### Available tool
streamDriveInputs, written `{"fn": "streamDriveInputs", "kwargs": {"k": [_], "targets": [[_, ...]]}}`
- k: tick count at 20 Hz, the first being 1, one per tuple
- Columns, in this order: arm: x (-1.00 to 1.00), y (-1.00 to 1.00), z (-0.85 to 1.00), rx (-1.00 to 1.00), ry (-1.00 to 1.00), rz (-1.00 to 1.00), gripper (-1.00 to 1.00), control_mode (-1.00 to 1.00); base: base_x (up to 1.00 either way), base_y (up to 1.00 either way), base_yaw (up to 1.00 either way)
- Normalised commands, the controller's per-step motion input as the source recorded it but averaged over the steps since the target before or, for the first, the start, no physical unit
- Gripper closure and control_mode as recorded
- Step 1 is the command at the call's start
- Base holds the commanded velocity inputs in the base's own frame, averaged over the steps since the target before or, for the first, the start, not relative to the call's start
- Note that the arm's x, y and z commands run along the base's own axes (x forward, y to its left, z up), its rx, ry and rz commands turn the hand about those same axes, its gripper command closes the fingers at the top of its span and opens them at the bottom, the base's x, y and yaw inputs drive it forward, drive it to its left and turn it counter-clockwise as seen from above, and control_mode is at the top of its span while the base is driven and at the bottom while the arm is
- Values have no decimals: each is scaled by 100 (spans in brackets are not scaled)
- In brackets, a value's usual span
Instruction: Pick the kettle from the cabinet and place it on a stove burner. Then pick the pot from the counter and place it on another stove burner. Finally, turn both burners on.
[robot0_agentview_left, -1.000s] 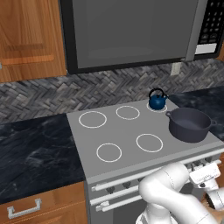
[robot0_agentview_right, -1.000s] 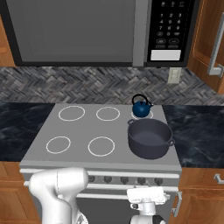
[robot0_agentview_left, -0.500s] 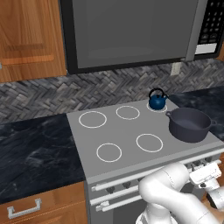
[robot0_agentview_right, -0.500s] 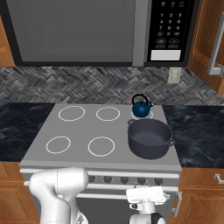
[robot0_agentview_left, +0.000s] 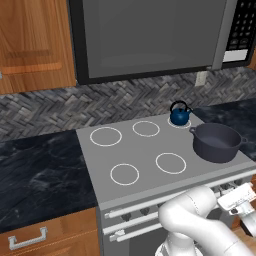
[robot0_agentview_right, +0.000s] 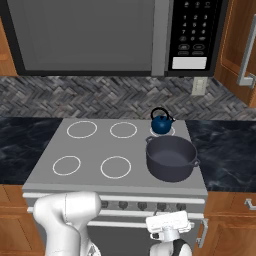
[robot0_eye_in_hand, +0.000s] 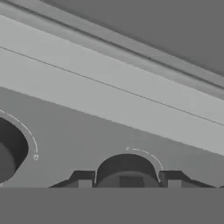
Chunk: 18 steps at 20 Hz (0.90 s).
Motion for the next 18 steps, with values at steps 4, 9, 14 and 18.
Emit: {"fn": "streamDriveInputs", "kwargs": {"k": [4,9,14,18], "targets": [[0,-17,5,-18,2,0,100,-100,0,0,0],[-1,-19,13,-17,0,0,100,-100,0,0,0],[-1,-7,5,-11,0,0,100,-100,0,0,0],[0,0,0,0,1,0,-100,-100,0,0,0]]}}
